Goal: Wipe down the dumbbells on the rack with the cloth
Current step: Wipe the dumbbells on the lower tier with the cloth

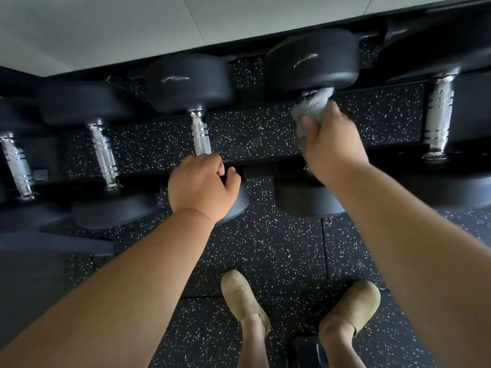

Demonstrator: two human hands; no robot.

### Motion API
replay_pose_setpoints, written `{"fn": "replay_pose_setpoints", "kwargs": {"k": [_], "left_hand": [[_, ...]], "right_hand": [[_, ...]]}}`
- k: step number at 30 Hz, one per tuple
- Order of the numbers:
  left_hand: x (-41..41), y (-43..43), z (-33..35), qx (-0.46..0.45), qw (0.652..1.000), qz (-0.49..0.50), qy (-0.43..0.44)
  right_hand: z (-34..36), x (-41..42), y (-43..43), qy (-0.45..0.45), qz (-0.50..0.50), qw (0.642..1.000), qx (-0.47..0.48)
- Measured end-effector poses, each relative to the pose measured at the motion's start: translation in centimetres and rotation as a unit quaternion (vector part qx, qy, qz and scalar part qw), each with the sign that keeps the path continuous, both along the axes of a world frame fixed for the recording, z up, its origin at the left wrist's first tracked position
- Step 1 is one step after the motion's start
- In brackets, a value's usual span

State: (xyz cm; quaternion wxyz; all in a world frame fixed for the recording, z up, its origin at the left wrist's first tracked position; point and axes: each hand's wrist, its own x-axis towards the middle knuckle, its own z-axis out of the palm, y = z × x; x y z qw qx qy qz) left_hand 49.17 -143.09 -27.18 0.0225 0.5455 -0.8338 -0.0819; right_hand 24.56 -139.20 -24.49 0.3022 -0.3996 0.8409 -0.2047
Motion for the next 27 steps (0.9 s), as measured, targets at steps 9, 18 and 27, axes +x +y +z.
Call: {"fn": "replay_pose_setpoints", "kwargs": {"k": [9, 18, 27], "left_hand": [[-0.2, 0.0, 0.3, 0.012, 0.999, 0.037, 0.008], [0.2, 0.0, -0.1, 0.0, 0.991, 0.1, 0.091], [0.1, 0.1, 0.0, 0.014, 0.99, 0.102, 0.091]], "right_hand": [[4.4, -1.6, -3.0, 0.117, -0.033, 0.981, -0.15], [1.7, -0.1, -7.1, 0.354, 0.28, 0.888, -0.09], [2.4, 1.3, -8.9, 0.317, 0.144, 0.937, -0.003]]}}
